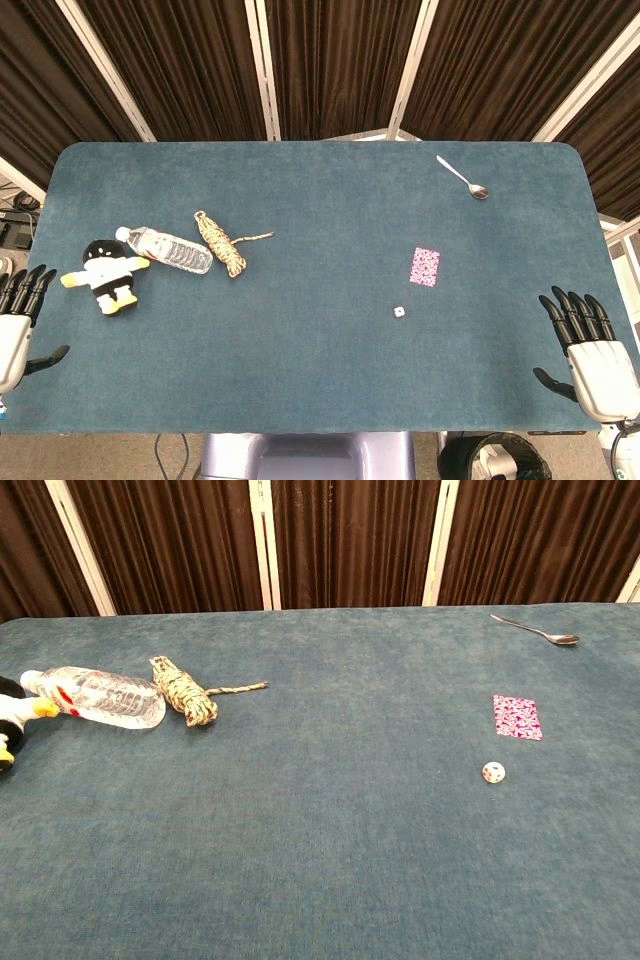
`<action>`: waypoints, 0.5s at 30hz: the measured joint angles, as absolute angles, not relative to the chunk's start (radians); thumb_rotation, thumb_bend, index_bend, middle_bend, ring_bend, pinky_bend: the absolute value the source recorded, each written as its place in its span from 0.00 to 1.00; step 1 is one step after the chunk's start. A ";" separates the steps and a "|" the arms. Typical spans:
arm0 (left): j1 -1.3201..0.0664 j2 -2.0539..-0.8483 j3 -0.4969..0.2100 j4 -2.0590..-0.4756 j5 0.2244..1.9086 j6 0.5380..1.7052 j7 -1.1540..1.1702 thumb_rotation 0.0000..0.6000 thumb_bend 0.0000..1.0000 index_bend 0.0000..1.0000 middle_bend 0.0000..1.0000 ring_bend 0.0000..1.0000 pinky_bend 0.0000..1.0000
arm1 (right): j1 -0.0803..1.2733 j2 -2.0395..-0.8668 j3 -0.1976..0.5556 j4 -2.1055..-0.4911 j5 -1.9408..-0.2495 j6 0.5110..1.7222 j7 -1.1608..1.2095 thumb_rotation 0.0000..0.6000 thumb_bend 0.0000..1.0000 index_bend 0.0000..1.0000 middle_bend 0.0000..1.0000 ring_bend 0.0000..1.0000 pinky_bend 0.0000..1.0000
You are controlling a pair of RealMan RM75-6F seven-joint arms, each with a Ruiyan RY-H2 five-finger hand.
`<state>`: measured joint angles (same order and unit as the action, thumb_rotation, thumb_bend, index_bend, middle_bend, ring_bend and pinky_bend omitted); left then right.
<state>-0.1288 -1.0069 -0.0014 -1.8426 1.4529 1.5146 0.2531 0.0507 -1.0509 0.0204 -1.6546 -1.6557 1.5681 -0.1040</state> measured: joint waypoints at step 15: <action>-0.141 -1.024 -0.023 -1.828 1.446 1.487 0.266 1.00 0.00 0.00 0.00 0.00 0.00 | 0.129 -1.067 0.022 -1.642 -1.642 1.413 -0.103 1.00 0.78 0.00 0.66 0.71 0.79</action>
<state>-0.1407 -1.0236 -0.0235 -1.8283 1.4455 1.4867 0.2655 0.1293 -1.0672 0.0222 -1.6424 -1.6423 1.4127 -0.1031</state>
